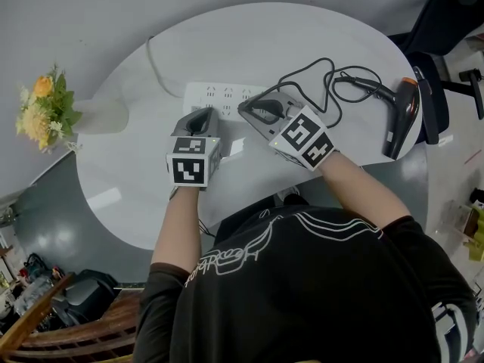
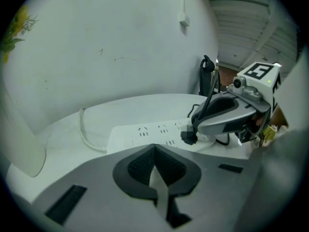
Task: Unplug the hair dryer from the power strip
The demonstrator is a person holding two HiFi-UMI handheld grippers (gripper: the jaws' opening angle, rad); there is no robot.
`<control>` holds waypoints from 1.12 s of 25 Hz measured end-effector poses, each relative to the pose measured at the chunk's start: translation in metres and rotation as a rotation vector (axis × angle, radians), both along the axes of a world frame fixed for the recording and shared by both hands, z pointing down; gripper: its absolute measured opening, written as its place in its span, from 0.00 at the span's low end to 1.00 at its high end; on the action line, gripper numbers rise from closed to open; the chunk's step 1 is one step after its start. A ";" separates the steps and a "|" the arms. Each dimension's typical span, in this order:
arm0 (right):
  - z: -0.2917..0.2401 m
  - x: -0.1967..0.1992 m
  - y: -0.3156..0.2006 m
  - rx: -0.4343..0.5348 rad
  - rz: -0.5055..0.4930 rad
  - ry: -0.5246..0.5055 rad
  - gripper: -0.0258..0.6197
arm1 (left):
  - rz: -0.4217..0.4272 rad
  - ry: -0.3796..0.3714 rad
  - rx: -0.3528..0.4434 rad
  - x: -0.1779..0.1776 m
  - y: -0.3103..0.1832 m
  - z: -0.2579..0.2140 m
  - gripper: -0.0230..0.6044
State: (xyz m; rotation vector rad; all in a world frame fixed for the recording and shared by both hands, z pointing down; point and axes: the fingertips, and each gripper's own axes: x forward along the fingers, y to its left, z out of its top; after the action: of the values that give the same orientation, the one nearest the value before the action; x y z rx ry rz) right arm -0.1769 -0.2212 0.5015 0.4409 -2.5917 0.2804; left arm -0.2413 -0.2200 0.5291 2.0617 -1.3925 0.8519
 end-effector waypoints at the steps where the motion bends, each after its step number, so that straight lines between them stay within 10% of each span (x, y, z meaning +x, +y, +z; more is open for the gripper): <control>1: 0.000 0.000 0.000 0.008 0.002 0.005 0.09 | 0.008 -0.009 0.000 0.000 0.000 0.000 0.04; 20: -0.002 -0.002 0.007 0.153 -0.051 0.079 0.08 | 0.001 -0.063 -0.038 0.002 -0.001 0.000 0.04; 28: -0.002 -0.002 -0.001 0.035 -0.044 0.039 0.08 | 0.053 -0.049 -0.026 0.002 -0.001 0.000 0.04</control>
State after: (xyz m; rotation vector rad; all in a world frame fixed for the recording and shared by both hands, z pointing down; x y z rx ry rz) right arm -0.1788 -0.2221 0.4999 0.3972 -2.5683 0.2092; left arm -0.2394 -0.2207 0.5289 2.0795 -1.3501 0.9431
